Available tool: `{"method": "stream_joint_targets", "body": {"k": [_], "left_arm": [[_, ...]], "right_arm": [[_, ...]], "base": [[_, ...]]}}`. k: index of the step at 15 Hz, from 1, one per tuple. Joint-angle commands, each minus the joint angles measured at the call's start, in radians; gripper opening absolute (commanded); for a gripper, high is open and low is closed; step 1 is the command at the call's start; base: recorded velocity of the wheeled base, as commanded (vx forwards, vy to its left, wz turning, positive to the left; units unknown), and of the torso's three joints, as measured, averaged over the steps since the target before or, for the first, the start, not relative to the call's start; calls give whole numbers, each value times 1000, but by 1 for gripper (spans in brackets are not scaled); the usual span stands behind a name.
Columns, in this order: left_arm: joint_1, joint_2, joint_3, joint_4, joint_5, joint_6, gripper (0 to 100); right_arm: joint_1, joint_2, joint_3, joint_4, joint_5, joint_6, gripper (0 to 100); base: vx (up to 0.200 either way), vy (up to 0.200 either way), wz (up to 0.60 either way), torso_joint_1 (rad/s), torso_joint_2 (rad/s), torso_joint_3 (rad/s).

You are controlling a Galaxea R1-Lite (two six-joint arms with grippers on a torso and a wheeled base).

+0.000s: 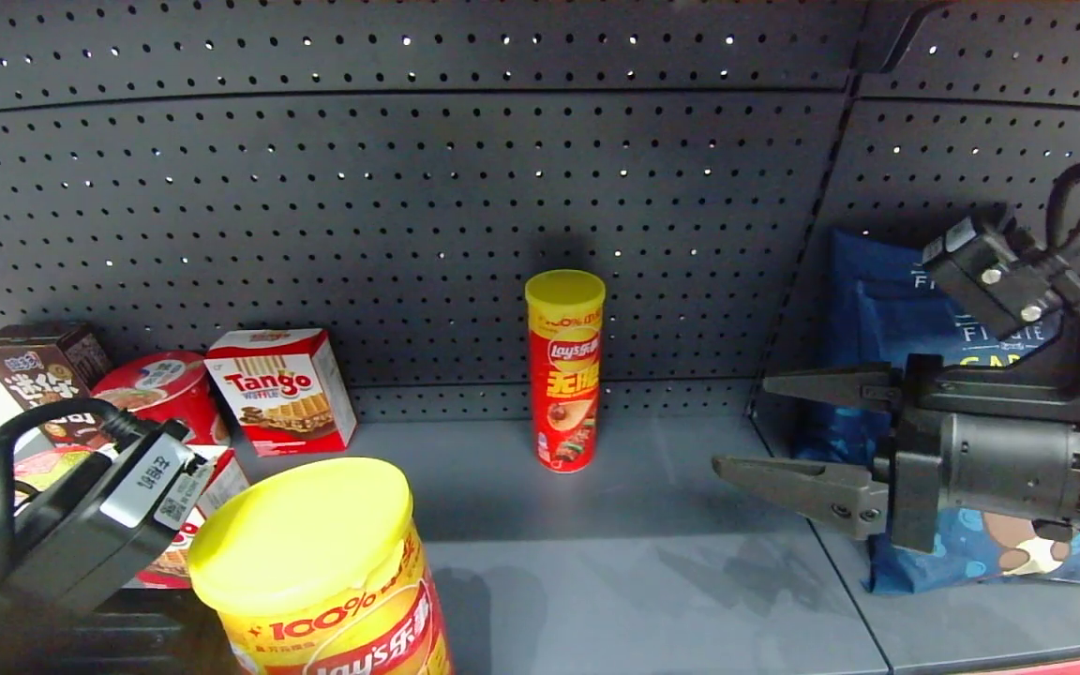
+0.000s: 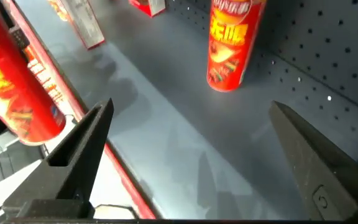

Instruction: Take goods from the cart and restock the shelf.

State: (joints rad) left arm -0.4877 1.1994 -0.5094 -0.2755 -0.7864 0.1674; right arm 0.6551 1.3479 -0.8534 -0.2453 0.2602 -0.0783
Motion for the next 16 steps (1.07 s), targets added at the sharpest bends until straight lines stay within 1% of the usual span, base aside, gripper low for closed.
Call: {"method": "stream_joint_targets", "body": {"k": [1,3,5,7,8,10,11,13,16], "left_arm": [[0,2,-3,-1,-1,-2,0],[0,2,-5,-1,-2,-2,0],[0,2,-5,-1,-2,-2,0],[-2,2,-9,-1,-4,-2,0],[-2,2,-9,-1,-4,-2,0],[-2,2,-9,-1,-4,-2,0],[-2,2,-8,-1,-5,-2,0],[-3,2,-11,-1,-5,-2,0],[-2,-1,-8,-1,-5,-3,0]], "right_arm": [[-2,73,-21,-31,16,-5,100],[-20,109,-22,-46,37,-46,100],[-77,151,-39,-48,131,-135,100],[-118,195,-61,-57,188,-192,100],[-129,218,-73,-72,211,-202,100],[-129,218,-73,-72,211,-202,100],[-132,292,-142,-111,287,-199,100],[-135,350,-205,-114,307,-202,100],[-161,412,-271,-135,370,-202,100]], "base": [[0,0,0,0,0,0],[0,0,0,0,0,0],[0,0,0,0,0,0],[0,0,0,0,0,0],[0,0,0,0,0,0],[0,0,0,0,0,0],[0,0,0,0,0,0],[0,0,0,0,0,0],[0,0,0,0,0,0]]}}
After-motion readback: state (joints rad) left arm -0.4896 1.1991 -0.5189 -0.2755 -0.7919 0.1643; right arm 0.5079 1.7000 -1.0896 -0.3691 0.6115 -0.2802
